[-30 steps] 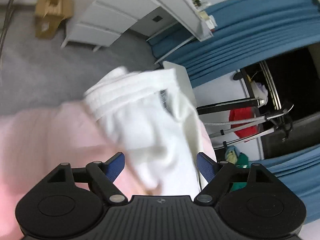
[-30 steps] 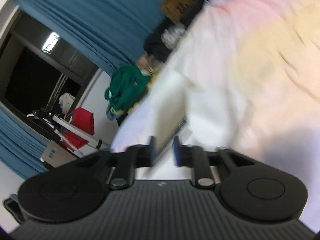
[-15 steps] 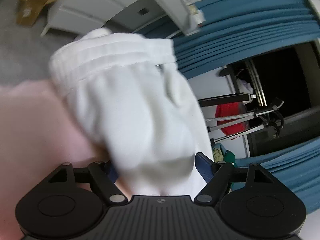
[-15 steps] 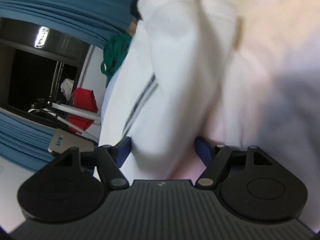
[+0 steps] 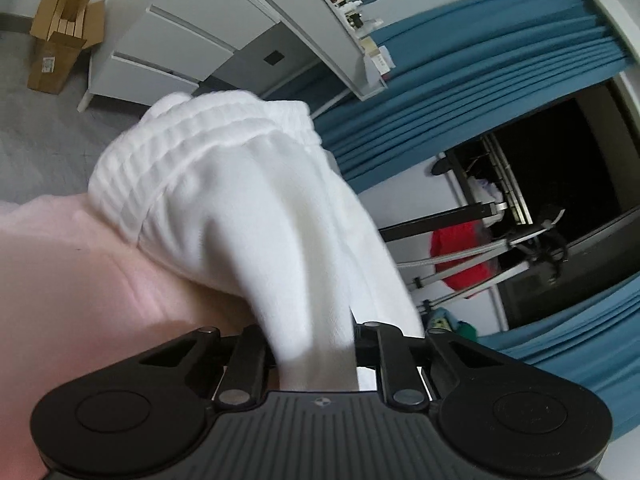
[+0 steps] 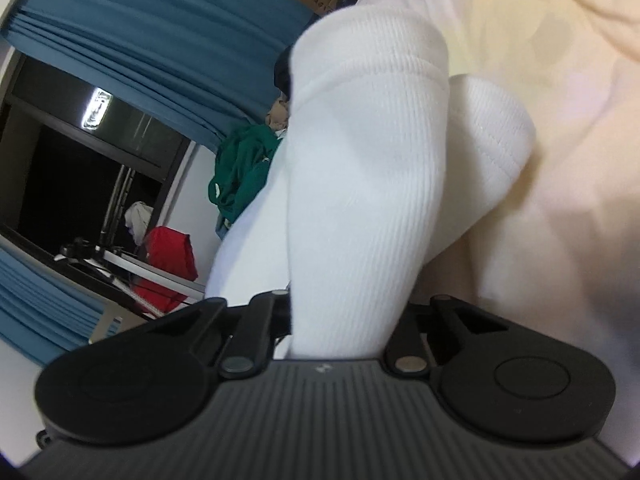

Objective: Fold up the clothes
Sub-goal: 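Lift and fold the waistband with the left gripper toward the cuffs held by the right gripper, then open the left gripper and release the waistband onto the pants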

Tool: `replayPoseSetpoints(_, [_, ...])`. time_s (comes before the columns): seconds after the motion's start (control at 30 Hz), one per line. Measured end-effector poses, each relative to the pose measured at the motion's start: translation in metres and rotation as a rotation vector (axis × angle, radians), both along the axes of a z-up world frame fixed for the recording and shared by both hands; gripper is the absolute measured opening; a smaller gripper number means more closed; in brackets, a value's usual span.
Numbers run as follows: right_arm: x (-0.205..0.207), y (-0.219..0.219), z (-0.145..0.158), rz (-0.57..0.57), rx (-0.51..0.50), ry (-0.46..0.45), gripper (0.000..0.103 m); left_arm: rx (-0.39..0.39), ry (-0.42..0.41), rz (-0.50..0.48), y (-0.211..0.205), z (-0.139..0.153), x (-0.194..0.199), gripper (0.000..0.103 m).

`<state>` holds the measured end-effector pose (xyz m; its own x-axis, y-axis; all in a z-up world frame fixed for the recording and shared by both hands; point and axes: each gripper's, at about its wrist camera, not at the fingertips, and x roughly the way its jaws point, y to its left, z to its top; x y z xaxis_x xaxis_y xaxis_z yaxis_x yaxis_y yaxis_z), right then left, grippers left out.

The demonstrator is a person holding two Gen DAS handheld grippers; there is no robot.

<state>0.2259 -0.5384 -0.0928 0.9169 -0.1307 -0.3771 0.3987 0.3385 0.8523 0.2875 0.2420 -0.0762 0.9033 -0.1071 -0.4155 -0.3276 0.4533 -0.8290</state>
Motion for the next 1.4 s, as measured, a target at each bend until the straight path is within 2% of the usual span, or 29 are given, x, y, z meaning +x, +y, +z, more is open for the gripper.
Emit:
replayPoseSetpoints(0.17, [-0.040, -0.003, 0.013, -0.014, 0.071, 0.006, 0.017, -0.036, -0.037, -0.041, 0.012, 0.028, -0.055, 0.016])
replayPoseSetpoints(0.3, [-0.080, -0.008, 0.013, -0.014, 0.237, 0.067, 0.016, -0.071, -0.023, -0.070, 0.035, 0.041, -0.102, 0.016])
replayPoseSetpoints(0.37, [-0.101, -0.006, 0.017, 0.014, 0.253, 0.098, 0.015, -0.097, -0.008, -0.075, 0.047, 0.044, -0.124, 0.016])
replayPoseSetpoints(0.43, [-0.118, -0.002, 0.024, 0.035, 0.255, 0.085, 0.015, -0.135, 0.010, -0.072, 0.058, 0.043, -0.147, 0.016])
replayPoseSetpoints(0.5, [-0.133, -0.001, 0.032, 0.051, 0.246, 0.070, 0.015, -0.137, 0.031, -0.084, 0.066, 0.043, -0.163, 0.016])
replayPoseSetpoints(0.6, [-0.149, -0.002, 0.031, 0.067, 0.238, 0.094, 0.015, -0.059, 0.087, -0.106, 0.066, 0.040, -0.180, 0.017])
replayPoseSetpoints(0.77, [-0.167, -0.007, 0.003, 0.083, 0.257, 0.193, 0.015, 0.050, 0.187, -0.102, 0.055, 0.037, -0.174, 0.018])
replayPoseSetpoints(0.9, [-0.170, -0.009, -0.004, 0.075, 0.317, 0.172, 0.015, 0.139, 0.227, -0.118, 0.047, 0.041, -0.166, 0.023])
replayPoseSetpoints(1.03, [-0.174, -0.008, -0.007, 0.071, 0.331, 0.174, 0.019, 0.176, 0.244, -0.133, 0.038, 0.047, -0.168, 0.027])
replayPoseSetpoints(1.07, [-0.173, -0.008, -0.007, 0.074, 0.332, 0.169, 0.020, 0.189, 0.250, -0.137, 0.035, 0.048, -0.170, 0.029])
replayPoseSetpoints(1.13, [-0.171, -0.007, -0.007, 0.089, 0.321, 0.174, 0.029, 0.229, 0.260, -0.144, 0.029, 0.053, -0.177, 0.035])
replayPoseSetpoints(1.2, [-0.170, -0.006, -0.008, 0.099, 0.315, 0.175, 0.035, 0.282, 0.258, -0.156, 0.020, 0.060, -0.186, 0.050])
replayPoseSetpoints(1.23, [-0.169, -0.007, -0.009, 0.095, 0.322, 0.168, 0.037, 0.310, 0.254, -0.166, 0.016, 0.064, -0.192, 0.053])
replayPoseSetpoints(1.3, [-0.169, -0.008, -0.010, 0.082, 0.336, 0.153, 0.039, 0.384, 0.250, -0.183, 0.004, 0.072, -0.203, 0.060])
replayPoseSetpoints(1.4, [-0.167, -0.012, -0.013, 0.071, 0.347, 0.139, 0.039, 0.518, 0.223, -0.213, -0.019, 0.086, -0.218, 0.065])
